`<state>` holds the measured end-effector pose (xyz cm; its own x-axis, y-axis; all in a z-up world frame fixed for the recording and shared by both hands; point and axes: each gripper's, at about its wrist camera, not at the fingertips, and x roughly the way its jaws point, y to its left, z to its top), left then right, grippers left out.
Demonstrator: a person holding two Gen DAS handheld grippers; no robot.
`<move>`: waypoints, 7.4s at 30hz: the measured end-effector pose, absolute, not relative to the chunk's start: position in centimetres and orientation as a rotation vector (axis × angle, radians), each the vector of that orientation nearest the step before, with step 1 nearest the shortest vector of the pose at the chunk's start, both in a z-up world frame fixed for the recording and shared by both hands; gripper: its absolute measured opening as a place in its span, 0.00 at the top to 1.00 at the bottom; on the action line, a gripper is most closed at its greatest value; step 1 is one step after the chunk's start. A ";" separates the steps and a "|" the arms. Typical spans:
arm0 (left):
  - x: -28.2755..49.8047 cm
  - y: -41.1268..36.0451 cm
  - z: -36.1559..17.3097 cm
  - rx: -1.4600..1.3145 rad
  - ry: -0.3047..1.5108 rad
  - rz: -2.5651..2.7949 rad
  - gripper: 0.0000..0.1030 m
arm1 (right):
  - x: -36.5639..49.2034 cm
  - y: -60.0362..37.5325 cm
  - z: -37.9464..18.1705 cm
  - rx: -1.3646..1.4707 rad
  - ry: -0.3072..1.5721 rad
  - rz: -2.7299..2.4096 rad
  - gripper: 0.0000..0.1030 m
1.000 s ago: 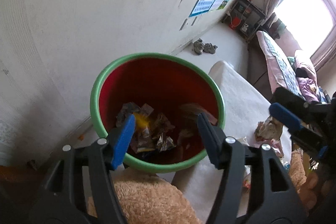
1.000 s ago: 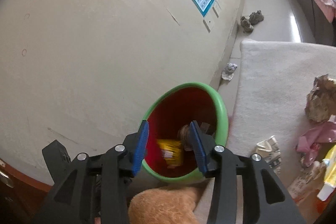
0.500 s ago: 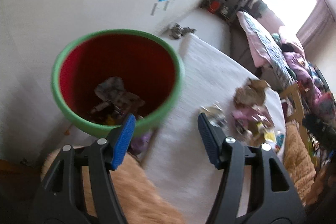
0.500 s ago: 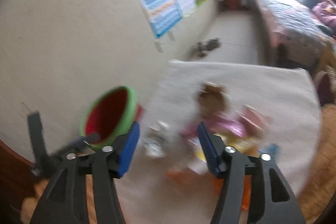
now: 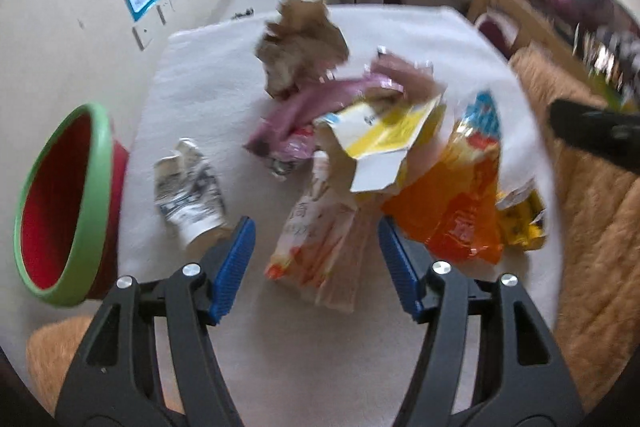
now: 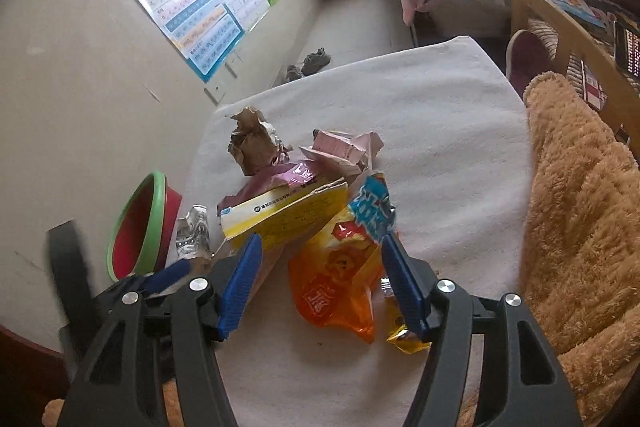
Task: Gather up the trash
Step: 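Grasp a white Pocky wrapper with the left gripper while the right grasps an orange chip bag, then carry the Pocky wrapper over the bucket with the left gripper while the right carries the chip bag, then open the left gripper over the bucket while the right releases the orange chip bag into it, then grasp a yellow snack wrapper with the right gripper while the left approaches a white printed bag, then grasp the white black-printed paper bag with the left gripper and lift it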
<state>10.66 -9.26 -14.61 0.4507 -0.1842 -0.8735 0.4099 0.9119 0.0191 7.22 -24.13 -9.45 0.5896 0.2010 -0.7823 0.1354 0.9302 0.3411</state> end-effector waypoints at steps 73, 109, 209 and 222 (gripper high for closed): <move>8.3 -0.7 -15.3 -0.151 1.146 -0.311 0.66 | 6.9 -21.3 -12.0 0.282 1.023 0.064 0.57; 11.3 15.0 -6.5 -0.240 0.799 0.007 0.66 | 13.5 -6.1 -6.8 0.133 0.932 0.353 0.57; 14.2 2.5 -13.7 -0.200 1.031 -0.118 0.37 | 6.9 -22.9 -14.4 0.259 1.189 0.089 0.89; 16.9 1.6 -15.1 -0.144 1.026 -0.091 0.35 | 8.0 -20.8 -14.4 0.166 1.118 0.121 0.88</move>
<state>16.92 1.59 -15.11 0.5156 -0.1435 -0.8447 0.0083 0.9867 -0.1625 7.99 -20.85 -14.37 0.4329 0.1795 -0.8834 -0.0134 0.9811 0.1928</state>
